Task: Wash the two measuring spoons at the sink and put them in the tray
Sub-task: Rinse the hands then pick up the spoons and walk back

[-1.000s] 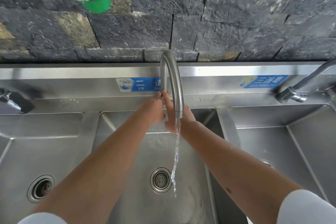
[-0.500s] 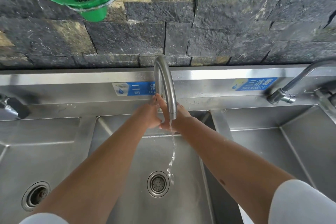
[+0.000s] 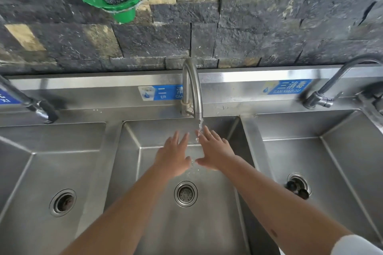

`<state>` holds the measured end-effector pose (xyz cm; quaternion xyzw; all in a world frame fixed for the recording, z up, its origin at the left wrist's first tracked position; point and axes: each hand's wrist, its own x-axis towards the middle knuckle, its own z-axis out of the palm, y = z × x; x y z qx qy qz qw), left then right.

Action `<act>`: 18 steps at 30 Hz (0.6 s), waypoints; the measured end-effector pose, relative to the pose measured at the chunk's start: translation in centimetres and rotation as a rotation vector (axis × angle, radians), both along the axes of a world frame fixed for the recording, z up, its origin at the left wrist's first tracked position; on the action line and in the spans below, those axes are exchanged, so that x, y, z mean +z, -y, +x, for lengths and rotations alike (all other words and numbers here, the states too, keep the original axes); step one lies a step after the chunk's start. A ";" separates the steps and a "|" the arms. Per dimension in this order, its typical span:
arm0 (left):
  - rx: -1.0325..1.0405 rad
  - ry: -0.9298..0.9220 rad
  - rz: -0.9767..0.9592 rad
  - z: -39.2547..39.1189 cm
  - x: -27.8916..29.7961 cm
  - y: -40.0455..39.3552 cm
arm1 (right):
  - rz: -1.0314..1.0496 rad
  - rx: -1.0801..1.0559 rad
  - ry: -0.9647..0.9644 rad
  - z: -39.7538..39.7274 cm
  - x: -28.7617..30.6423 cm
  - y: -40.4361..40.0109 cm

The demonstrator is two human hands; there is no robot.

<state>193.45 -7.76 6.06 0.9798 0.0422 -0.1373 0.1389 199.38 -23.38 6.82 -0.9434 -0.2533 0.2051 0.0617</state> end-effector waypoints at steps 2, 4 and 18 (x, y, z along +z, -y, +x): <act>0.033 0.016 0.002 -2.5 -0.2 0.5 | -0.030 -0.067 -0.036 -2.2 -0.7 1.6; 0.055 0.017 0.004 -4.7 -0.1 1.1 | -0.050 -0.114 -0.071 -4.7 -1.1 3.3; -0.080 -0.007 0.040 -9.2 -0.4 9.6 | -0.097 -0.284 -0.164 -13.0 -2.7 11.9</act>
